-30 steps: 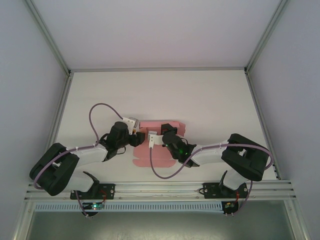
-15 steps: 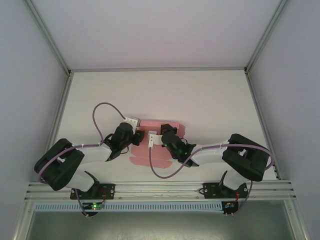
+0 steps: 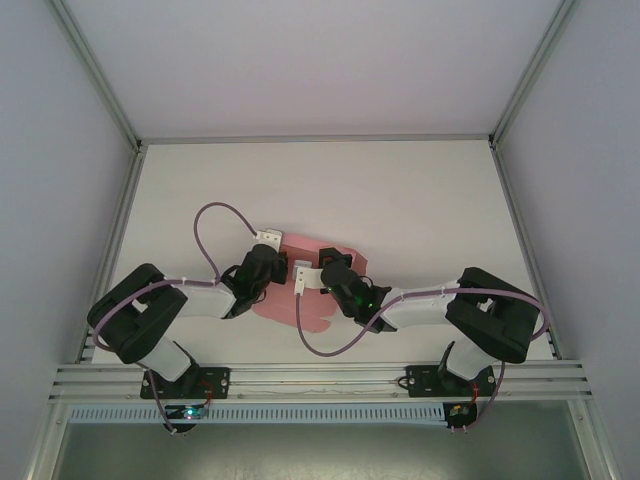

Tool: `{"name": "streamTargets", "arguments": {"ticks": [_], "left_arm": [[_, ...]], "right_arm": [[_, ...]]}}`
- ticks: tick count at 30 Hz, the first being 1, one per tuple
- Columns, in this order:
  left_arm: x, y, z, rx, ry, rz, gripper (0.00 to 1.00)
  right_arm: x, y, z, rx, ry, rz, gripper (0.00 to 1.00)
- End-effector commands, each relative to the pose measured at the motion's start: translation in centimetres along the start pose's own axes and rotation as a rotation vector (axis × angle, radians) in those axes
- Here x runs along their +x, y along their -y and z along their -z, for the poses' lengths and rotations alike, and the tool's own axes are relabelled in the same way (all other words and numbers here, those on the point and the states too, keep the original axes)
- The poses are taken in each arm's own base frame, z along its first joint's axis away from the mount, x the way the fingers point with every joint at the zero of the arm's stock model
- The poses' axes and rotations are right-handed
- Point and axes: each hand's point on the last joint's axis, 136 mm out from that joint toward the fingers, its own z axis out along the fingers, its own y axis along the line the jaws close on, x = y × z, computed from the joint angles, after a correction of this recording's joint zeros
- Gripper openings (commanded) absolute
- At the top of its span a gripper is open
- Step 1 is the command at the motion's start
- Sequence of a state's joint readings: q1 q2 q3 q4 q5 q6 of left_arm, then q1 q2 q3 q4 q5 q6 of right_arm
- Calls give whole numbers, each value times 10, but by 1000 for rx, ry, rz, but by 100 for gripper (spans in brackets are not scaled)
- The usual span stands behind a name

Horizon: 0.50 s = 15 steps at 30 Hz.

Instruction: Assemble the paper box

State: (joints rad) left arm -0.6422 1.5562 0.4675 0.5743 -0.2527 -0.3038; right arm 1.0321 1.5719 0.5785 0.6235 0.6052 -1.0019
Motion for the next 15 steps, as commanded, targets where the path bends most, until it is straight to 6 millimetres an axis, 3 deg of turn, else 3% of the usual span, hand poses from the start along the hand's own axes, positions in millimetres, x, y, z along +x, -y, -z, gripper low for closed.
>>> {"name": "streamTargets", "arguments": {"ticks": [1,2,7,10,15], "left_arm": [[31,-60,-2,-297,-62,43,4],[34,-64,-1,-326,-58,51,0],[44,-83,6,-441,-65,67,0],[49,-83,6,-438,-79,70,0],[57,-76,1,-385,-102,42,11]], "right_arm": [[23,-37,6,-125,-73,67,0],[24,-36,6,-125,-77,66,0],[27,-36,7,-132,-94,60,0],[29,-35,8,-135,-102,51,0],[32,-34,8,-139,-106,39,0]]}}
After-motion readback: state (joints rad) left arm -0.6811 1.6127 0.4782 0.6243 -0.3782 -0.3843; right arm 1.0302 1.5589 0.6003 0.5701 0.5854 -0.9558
